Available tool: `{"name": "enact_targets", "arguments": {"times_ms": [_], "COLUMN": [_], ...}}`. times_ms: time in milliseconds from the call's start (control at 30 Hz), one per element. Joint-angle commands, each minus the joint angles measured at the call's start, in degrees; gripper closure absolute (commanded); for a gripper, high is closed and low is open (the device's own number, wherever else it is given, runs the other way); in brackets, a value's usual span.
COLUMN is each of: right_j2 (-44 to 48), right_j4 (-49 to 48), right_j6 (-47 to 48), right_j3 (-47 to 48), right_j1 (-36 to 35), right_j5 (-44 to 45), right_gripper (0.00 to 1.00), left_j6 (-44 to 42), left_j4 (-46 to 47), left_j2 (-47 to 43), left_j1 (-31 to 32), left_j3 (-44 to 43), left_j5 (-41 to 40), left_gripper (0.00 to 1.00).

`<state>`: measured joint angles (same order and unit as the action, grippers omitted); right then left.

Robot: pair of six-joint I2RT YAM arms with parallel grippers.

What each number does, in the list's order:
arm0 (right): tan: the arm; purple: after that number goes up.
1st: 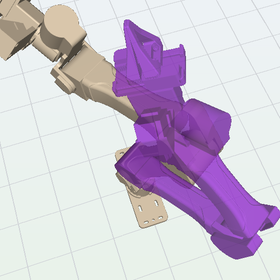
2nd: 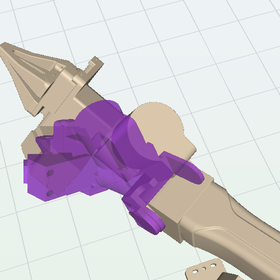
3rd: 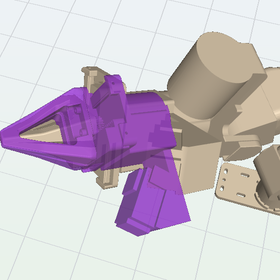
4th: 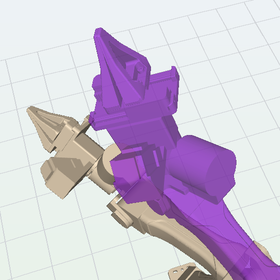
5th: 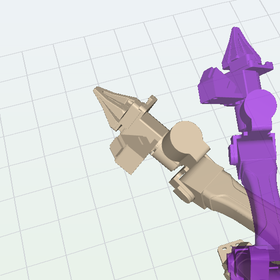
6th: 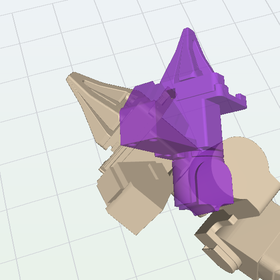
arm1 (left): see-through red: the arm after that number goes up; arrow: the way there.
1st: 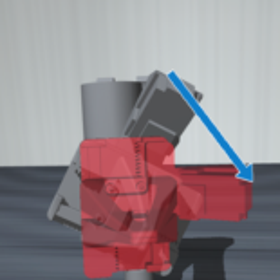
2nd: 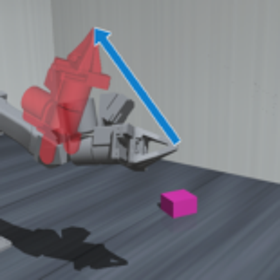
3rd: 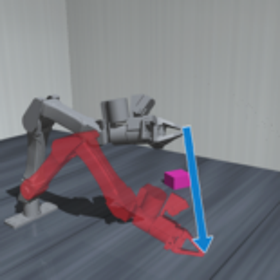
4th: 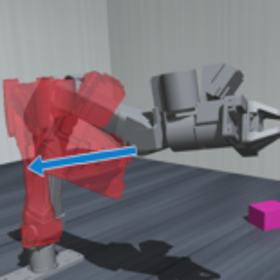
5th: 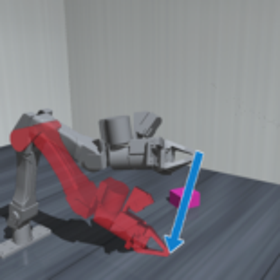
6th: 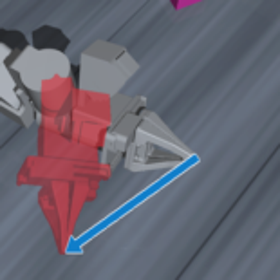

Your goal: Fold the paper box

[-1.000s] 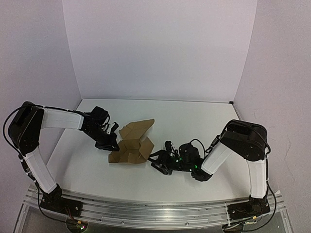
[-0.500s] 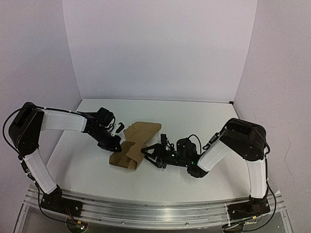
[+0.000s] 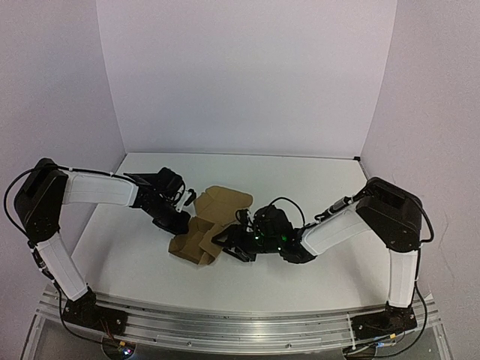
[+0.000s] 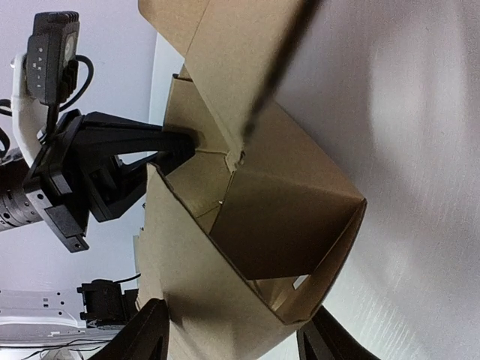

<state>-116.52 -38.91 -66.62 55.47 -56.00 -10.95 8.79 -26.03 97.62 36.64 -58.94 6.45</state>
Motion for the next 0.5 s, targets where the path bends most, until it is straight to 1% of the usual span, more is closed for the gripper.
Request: {"name": "enact_targets", "arguments": {"times_ms": [0,200,267,333,467], "right_j2": [2.69,2.83,2.83,2.50,1.18], "right_j4": [6.32,13.22,17.70,23.10,30.95], "right_j6": [2.69,2.87,3.41,3.72,3.28], "right_j3": [3.24,7.68,10.04,12.46,15.65], "right_j1": [-0.57,-1.34,-1.63,-1.89,-2.54], "right_j5": [0.64,2.15,2.70,3.34,4.76], "right_gripper": [0.41,0.41,0.41,0.41,0.41], "left_j6": [-1.17,-2.31,-2.68,-2.92,-3.19], "left_j4": [-1.40,-1.13,-1.10,-0.71,0.22], "left_j2": [-1.24,-1.54,-1.61,-1.97,-2.87], "left_j1": [1.04,2.81,3.38,3.88,4.78], "left_j3": [-1.71,-2.00,-1.88,-1.80,-1.99], "left_j5": [-3.06,-5.35,-6.33,-9.06,-10.02], "left_gripper": [1.00,1.00,1.00,1.00,1.00]}}
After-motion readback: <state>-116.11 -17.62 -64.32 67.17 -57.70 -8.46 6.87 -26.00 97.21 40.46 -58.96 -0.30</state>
